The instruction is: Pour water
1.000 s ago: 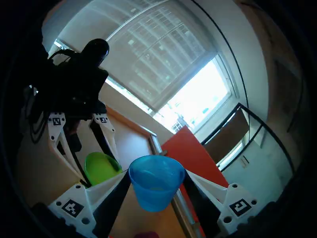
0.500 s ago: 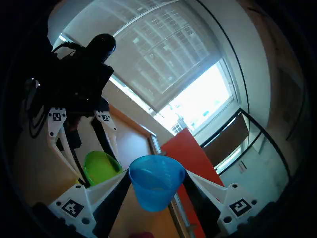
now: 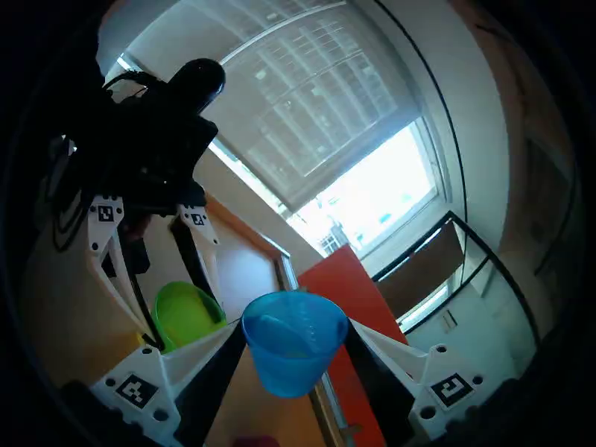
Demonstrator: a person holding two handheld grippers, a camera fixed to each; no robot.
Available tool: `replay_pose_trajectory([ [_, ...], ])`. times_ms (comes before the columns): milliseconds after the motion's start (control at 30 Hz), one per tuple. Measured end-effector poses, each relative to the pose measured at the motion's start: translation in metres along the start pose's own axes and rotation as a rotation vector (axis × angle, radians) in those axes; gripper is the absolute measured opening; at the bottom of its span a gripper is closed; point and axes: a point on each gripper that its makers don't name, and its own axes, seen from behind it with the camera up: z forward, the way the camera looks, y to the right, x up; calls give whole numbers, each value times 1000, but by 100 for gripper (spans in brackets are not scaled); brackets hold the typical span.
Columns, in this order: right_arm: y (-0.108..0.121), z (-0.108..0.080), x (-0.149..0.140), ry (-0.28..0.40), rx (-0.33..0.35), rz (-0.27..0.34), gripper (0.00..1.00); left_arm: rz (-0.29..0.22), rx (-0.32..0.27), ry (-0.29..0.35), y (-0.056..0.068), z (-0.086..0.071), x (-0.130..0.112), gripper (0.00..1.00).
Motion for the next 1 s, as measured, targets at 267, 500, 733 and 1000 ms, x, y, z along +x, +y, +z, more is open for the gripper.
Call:
replay_pose_trajectory([
  [267,1,1,1,-1,3,-27,92,2,-1,-2,0,0,-1,89],
  [500,-1,2,1,0,9,-49,92,3,0,-4,-1,0,-3,89],
  [733,-1,2,3,1,13,-73,92,4,1,-3,-2,0,-3,89],
  [1000,-1,2,4,0,15,-87,92,4,5,-1,-5,0,-2,89],
])
